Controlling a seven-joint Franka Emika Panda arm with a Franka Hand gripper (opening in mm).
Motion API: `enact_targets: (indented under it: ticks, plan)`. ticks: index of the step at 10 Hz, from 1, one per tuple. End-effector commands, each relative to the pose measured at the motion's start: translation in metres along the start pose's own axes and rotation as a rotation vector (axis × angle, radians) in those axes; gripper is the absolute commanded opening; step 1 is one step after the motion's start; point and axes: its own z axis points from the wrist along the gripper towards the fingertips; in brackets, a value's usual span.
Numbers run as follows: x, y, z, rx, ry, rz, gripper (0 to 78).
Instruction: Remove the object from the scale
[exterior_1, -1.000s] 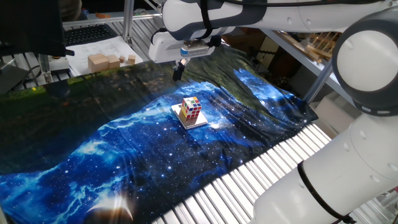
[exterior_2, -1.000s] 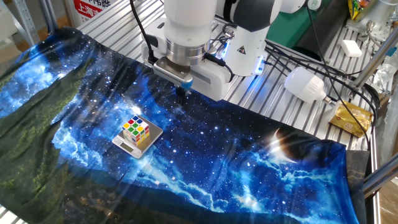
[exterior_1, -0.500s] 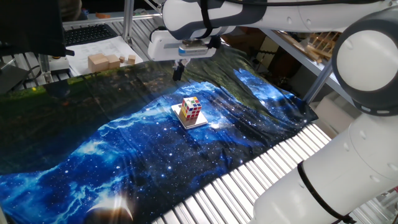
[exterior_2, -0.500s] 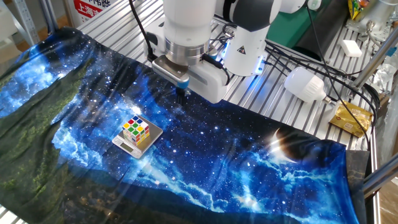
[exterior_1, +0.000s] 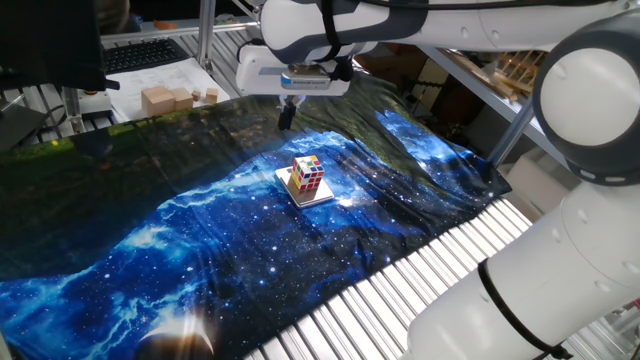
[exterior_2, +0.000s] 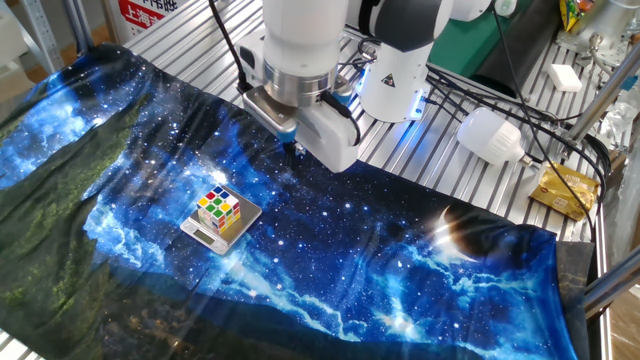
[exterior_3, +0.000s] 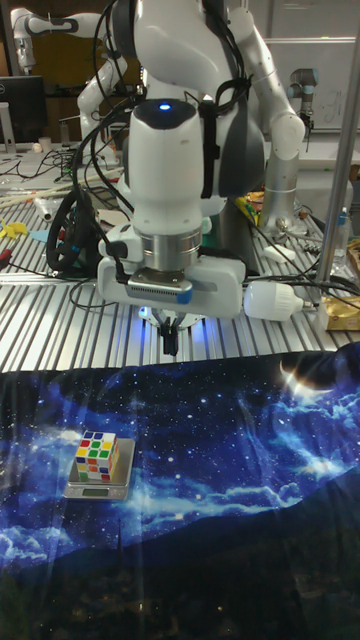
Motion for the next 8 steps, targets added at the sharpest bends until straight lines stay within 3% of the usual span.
enact_targets:
  ticks: [1,4,8]
  plan:
    - [-0.014,-0.001,-0.001,0.009,-0.001,-0.041,0.0]
    - [-0.027,-0.014,0.003,0.002,0.013,-0.031,0.0]
    - [-0.040,-0.036,0.009,0.006,0.005,-0.058,0.0]
